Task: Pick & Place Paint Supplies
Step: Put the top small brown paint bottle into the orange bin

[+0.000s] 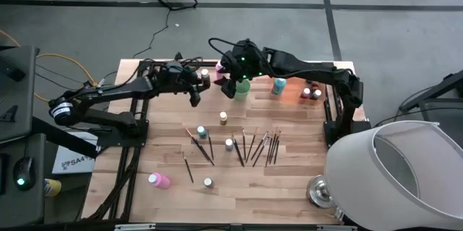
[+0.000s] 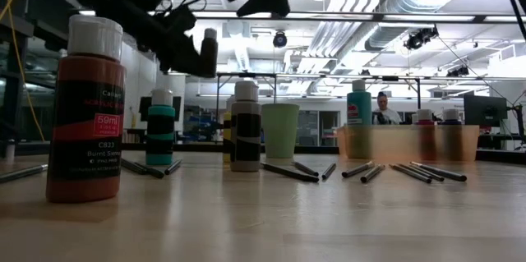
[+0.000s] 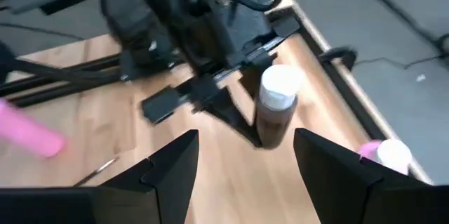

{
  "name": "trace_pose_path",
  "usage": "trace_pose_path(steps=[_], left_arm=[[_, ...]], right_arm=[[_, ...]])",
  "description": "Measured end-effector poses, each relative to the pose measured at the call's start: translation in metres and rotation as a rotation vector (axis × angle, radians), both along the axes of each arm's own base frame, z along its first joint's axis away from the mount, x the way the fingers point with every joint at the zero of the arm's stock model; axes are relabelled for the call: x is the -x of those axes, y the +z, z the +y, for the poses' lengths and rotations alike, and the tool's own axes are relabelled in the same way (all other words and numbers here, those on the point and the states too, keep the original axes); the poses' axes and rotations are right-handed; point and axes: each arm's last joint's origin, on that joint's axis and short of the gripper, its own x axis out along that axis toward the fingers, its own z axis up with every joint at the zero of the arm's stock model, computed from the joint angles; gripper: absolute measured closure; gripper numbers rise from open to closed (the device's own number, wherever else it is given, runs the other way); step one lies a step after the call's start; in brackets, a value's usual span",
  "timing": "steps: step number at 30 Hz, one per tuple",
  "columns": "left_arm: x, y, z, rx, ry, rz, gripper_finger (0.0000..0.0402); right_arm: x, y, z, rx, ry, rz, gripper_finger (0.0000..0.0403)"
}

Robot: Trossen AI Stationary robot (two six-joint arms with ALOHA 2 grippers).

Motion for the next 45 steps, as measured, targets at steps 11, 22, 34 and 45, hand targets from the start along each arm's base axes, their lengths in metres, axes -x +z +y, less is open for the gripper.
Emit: trace_pose_path(steps=[11,22,34,45], left_arm=[[-0.010,0.032,-0.008,-0.088,-0.083,0.008,0.0288],[-0.012,0.032,-0.012,-0.083,-0.100,0.015,0.0288],[-0.011,0.030,-0.012,-0.074,-0.101,0.042,0.0288],[-0.010,0.029,-0.012,-0.070,-0.105,0.052,0.0288]], right_arm=[[-0.011,0.011,0.001,0.169,-0.064,-0.127,0.0174],[-0.031,-0.018,0.002,0.071,-0.049,-0.086,0.0174],[-0.032,-0.021,0.003,0.037,-0.092,-0.087,0.0202],[-0.032,-0.021,0.002,0.029,-0.101,-0.079,0.0289]])
